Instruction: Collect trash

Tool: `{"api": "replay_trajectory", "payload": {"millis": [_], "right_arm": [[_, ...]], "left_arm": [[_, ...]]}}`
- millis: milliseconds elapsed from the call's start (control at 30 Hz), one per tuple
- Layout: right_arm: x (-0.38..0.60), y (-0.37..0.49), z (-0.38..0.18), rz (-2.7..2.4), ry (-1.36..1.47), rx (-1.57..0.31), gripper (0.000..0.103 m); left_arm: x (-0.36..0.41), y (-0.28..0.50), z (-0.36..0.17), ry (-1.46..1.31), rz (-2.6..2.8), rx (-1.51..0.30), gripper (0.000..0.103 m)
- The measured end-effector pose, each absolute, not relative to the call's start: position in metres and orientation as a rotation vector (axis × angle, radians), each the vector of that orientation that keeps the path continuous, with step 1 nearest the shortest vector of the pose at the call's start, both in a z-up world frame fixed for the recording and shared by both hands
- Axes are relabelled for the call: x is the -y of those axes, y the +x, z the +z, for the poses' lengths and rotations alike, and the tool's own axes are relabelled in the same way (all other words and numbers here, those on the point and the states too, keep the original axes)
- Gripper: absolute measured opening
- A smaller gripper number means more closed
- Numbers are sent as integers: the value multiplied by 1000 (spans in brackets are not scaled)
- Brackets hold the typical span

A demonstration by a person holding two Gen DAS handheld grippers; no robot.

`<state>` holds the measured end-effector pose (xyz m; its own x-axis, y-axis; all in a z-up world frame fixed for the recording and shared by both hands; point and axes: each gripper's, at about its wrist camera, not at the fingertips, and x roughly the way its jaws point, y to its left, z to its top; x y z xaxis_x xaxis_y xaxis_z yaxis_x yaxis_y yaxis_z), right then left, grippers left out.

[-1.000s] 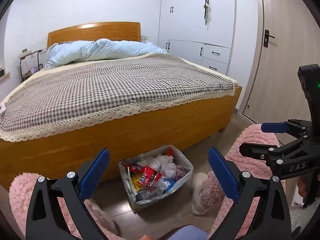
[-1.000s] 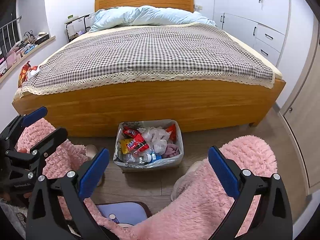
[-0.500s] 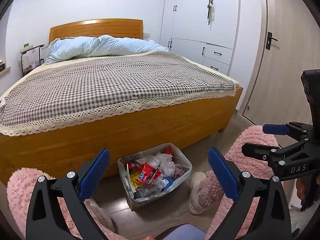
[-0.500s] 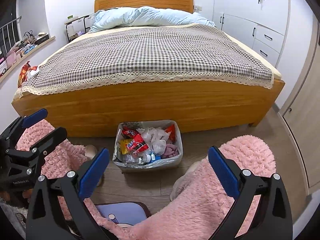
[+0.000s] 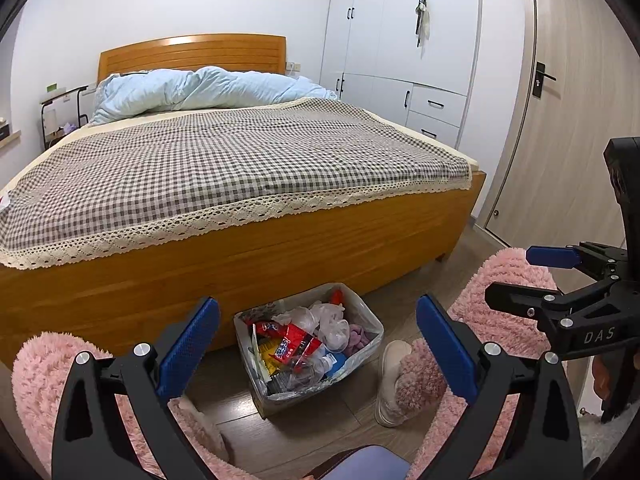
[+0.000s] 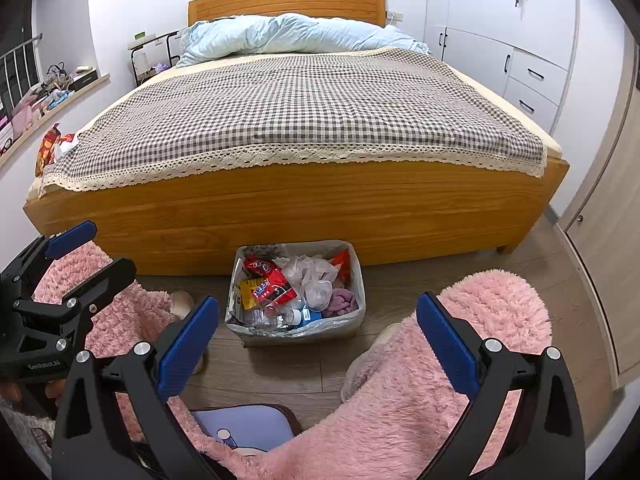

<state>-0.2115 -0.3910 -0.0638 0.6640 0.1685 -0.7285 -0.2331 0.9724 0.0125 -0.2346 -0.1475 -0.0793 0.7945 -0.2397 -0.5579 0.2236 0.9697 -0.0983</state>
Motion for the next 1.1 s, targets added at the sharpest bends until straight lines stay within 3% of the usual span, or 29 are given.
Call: {"api": "replay_trajectory", "payload": {"millis": [1100], "right_arm": [[390, -211, -65, 228, -90, -820, 95]], "left_arm": [[147, -237, -81, -18, -265, -599, 95]]}}
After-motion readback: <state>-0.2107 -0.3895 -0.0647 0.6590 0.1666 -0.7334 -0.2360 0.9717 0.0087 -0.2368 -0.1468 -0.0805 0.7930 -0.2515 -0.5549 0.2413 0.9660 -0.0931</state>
